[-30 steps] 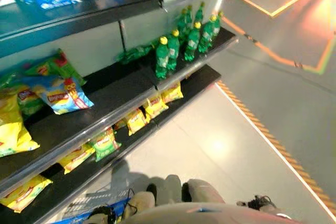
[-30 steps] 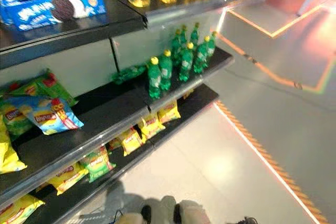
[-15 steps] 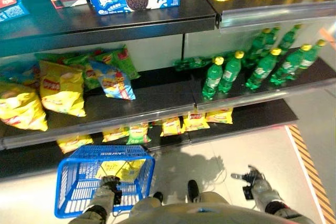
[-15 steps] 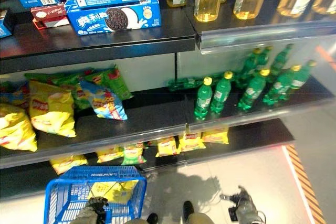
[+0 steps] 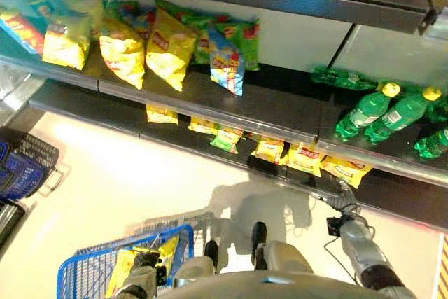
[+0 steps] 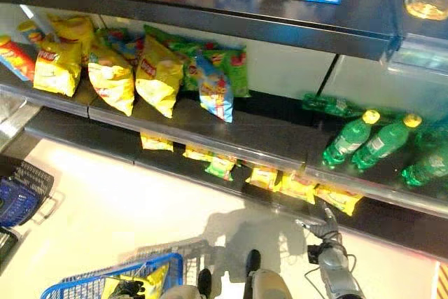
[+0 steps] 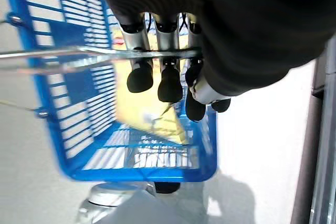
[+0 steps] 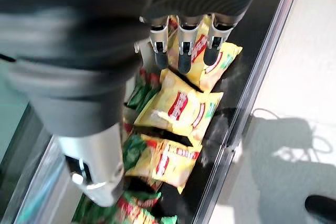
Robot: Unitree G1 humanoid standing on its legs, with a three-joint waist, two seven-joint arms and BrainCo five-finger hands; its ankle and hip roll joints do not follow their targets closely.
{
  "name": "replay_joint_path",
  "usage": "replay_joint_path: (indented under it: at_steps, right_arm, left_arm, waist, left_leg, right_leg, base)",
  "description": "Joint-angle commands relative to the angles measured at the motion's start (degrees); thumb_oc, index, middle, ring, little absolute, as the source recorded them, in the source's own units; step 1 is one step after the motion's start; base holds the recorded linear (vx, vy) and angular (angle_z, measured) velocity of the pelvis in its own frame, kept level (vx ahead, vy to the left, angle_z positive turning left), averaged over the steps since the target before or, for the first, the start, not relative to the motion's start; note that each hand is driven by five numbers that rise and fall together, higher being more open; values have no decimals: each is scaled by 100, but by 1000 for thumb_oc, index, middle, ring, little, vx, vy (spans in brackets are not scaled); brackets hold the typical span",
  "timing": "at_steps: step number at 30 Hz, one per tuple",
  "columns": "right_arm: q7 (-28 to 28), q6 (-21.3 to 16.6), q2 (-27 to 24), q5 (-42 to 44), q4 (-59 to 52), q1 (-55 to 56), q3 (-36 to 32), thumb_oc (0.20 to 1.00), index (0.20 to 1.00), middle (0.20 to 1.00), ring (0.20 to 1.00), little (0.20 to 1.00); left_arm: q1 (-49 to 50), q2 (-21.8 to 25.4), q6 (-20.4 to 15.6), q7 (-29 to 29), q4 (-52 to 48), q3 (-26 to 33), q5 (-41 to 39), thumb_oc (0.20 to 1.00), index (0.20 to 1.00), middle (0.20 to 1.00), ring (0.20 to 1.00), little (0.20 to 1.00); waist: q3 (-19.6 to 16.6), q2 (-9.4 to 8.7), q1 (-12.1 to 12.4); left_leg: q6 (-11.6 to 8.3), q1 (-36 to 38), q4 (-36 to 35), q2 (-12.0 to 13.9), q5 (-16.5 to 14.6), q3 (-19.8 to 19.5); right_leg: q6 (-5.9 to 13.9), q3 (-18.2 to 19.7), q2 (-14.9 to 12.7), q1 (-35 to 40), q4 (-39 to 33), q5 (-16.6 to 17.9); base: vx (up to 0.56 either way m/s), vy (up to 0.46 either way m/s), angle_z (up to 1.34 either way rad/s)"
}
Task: Pick up the snacks into the basket
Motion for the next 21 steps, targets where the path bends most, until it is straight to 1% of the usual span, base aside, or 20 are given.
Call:
replay_joint_path:
  at_steps: [1, 2, 4, 8, 14, 19, 21]
  right_arm:
    - [-172, -207, -81, 177, -585, 152, -93, 1000, 1000, 1000, 1000, 1000]
    - [-163, -244, -41, 208, -735, 166, -87, 1000, 1000, 1000, 1000, 1000]
    - [-154, -259, -29, 217, -818, 175, -76, 1000, 1000, 1000, 1000, 1000]
    - [-77, -364, -37, 166, -1586, 288, -95, 1000, 1000, 1000, 1000, 1000]
    - [-125, -451, -20, 258, -2108, 362, -285, 1000, 1000, 1000, 1000, 1000]
    - [-121, -403, -64, 310, -2079, 332, -404, 1000, 1000, 1000, 1000, 1000]
    - [-258, -297, -225, 331, -1866, 162, -760, 1000, 1000, 1000, 1000, 1000]
  left_arm:
    - [-17, 60, -127, 150, -251, -102, 265, 200, 200, 200, 200, 200]
    - [25, 90, -126, 181, -363, -86, 298, 200, 200, 200, 200, 200]
    - [40, 115, -136, 190, -420, -79, 311, 200, 200, 200, 200, 200]
    - [116, 157, -164, 200, -613, 0, 340, 200, 200, 200, 200, 200]
    - [221, 146, -224, 83, -986, -47, 268, 200, 200, 200, 200, 200]
    - [279, 168, -251, -25, -1286, -127, 240, 200, 200, 200, 200, 200]
    - [394, 182, -295, -242, -1876, -254, 111, 200, 200, 200, 200, 200]
  waist:
    - [-355, -9, 13]
    - [-363, -3, 15]
    - [-359, -6, 22]
    - [-351, -48, 30]
    - [-433, -78, 34]
    - [-462, -87, 40]
    - [-516, -74, 30]
  left_leg:
    - [-288, -134, -339, 393, 357, -65]
    - [-288, -85, -392, 385, 350, -22]
    - [-286, -54, -401, 378, 348, 23]
    - [-223, 92, -397, 311, 272, 130]
    - [-181, 190, -375, 290, 192, 270]
    - [-168, 262, -374, 293, 153, 301]
    - [-148, 320, -386, 290, 104, 330]
  right_leg:
    - [773, 211, -333, 254, 13, -160]
    - [793, 263, -342, 266, -45, -98]
    - [804, 288, -345, 280, -49, -83]
    - [863, 414, -400, 339, -42, -23]
    - [902, 474, -439, 395, -38, -31]
    - [914, 491, -451, 461, -61, -35]
    - [961, 495, -476, 506, -96, -12]
  base:
    - [-45, 163, 5]
    - [-13, 62, -5]
    - [-16, 87, -10]
    - [6, 86, -15]
    - [28, 36, -17]
    - [24, 16, -12]
    - [36, 55, -5]
